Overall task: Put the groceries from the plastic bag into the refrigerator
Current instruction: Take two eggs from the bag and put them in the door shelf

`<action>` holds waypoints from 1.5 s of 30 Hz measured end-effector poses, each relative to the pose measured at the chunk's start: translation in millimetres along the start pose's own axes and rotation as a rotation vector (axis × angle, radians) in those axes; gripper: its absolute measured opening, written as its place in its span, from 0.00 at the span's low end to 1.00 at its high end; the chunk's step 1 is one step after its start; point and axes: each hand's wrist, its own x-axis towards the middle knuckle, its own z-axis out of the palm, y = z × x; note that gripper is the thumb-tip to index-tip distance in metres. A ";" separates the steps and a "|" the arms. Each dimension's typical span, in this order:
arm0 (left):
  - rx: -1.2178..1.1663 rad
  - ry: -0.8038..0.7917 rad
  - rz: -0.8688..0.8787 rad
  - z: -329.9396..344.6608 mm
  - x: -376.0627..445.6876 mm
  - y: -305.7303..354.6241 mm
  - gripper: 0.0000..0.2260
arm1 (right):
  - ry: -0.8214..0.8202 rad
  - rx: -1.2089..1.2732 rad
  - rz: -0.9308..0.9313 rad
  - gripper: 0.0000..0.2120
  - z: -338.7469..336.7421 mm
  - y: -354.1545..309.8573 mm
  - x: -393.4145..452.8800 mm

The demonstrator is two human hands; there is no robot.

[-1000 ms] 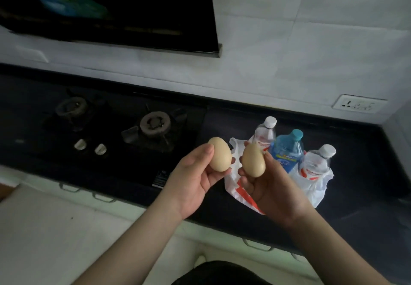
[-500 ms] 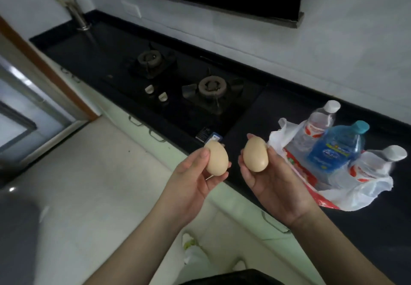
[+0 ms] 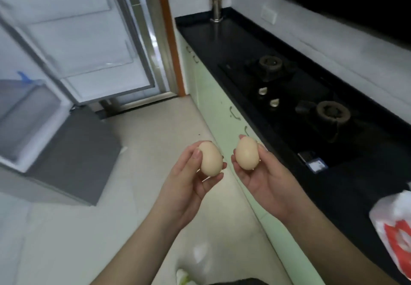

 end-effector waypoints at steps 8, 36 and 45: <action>-0.065 0.193 0.200 -130.3 -38.1 99.8 0.17 | -0.171 -0.087 0.162 0.21 120.5 99.6 82.2; -0.058 0.387 0.362 -174.2 133.9 222.4 0.15 | -0.287 -0.118 0.316 0.12 212.7 71.0 313.0; -0.072 0.401 0.359 -192.6 197.4 260.9 0.18 | -0.279 -0.077 0.378 0.14 231.1 65.9 391.8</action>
